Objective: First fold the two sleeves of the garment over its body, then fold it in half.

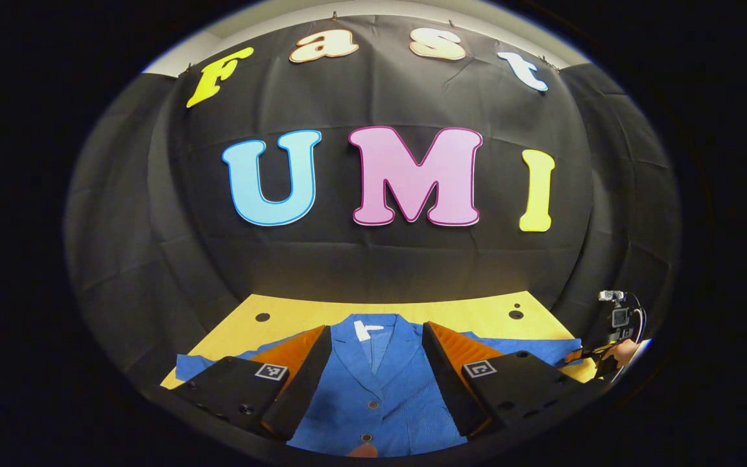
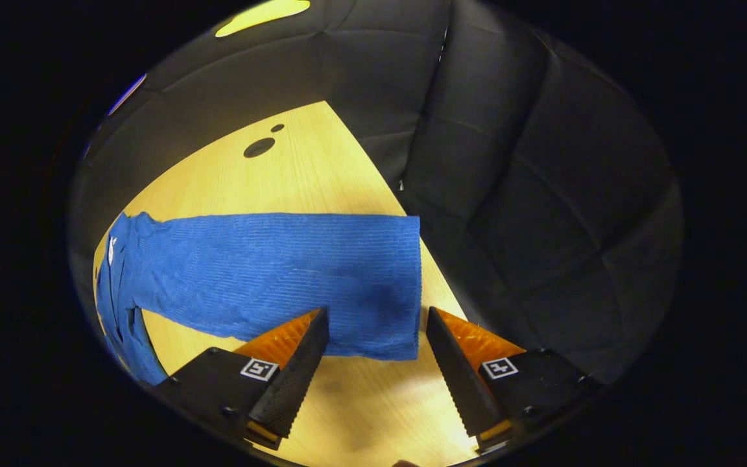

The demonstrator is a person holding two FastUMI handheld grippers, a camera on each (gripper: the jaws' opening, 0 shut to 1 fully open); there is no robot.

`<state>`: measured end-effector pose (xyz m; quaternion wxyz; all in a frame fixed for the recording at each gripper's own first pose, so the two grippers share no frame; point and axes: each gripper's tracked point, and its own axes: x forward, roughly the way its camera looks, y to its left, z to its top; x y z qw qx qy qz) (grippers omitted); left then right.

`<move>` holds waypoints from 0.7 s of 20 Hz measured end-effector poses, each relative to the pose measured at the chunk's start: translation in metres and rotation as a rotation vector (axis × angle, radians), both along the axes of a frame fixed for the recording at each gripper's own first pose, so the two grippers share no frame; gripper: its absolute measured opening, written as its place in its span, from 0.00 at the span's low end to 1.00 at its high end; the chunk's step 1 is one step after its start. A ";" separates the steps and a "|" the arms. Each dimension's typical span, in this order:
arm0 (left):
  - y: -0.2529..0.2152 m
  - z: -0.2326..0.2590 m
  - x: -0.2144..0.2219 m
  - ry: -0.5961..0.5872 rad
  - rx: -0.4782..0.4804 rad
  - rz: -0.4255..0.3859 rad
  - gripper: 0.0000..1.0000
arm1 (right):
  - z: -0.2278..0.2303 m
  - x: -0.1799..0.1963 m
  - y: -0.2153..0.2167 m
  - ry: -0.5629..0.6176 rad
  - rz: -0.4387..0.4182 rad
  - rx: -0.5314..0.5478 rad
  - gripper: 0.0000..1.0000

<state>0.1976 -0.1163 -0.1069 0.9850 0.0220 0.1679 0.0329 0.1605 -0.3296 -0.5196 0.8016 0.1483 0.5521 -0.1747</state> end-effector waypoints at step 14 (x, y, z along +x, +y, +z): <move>0.045 0.006 -0.018 -0.018 0.040 0.032 0.80 | 0.004 0.018 0.021 -0.062 -0.026 0.020 0.01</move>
